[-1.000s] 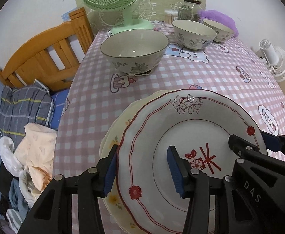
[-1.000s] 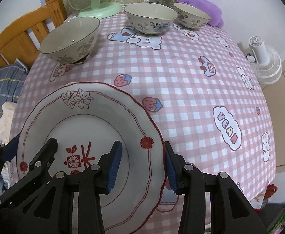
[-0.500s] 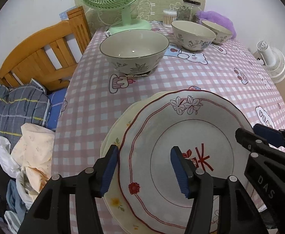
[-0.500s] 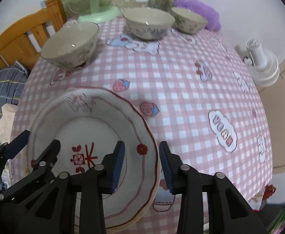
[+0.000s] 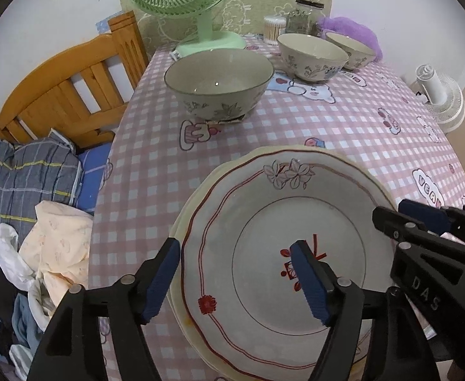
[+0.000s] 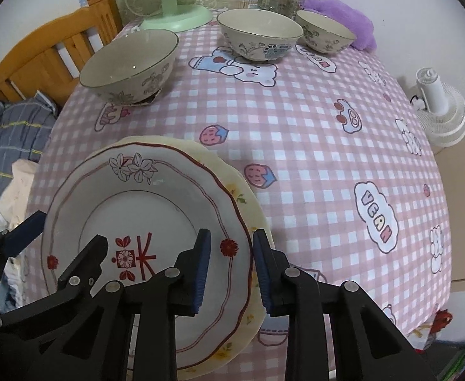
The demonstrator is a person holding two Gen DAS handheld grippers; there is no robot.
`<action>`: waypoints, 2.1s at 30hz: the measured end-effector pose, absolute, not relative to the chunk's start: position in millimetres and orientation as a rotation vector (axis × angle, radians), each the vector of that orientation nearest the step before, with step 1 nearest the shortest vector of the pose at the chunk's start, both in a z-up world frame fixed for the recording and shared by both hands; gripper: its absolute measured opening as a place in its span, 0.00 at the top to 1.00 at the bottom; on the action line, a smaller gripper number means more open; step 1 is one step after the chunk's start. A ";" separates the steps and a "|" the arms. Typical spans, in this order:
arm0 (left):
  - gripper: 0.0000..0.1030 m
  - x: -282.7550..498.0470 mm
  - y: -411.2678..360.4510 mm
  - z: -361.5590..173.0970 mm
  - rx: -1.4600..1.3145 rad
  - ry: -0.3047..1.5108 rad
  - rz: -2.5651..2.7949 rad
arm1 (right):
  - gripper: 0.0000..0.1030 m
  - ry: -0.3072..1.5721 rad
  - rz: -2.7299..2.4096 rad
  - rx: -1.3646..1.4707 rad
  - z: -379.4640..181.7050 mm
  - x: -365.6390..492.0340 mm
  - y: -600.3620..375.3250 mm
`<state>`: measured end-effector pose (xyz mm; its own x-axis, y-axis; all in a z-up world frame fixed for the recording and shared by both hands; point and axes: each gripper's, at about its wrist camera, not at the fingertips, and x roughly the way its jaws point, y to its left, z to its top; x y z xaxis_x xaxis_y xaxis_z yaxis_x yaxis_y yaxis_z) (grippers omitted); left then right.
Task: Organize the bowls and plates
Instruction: 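Open the right gripper and pull it back from the plate stack, then reach the right gripper to the large green-rimmed bowl and close on its rim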
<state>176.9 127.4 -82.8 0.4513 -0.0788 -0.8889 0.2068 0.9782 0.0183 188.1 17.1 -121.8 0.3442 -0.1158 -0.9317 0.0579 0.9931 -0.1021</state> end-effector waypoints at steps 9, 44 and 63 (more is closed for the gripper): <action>0.17 178.3 121.8 -49.2 0.115 1.006 -0.189 | 0.40 1.101 -0.080 -0.046 -83.7 185.2 14.9; 0.26 321.2 138.6 -44.9 0.003 0.915 0.038 | 0.22 0.994 0.124 -0.012 -79.1 351.5 18.2; 0.72 369.7 152.9 -92.1 -0.041 1.008 0.079 | 0.83 1.065 0.163 -0.016 -128.8 401.6 52.1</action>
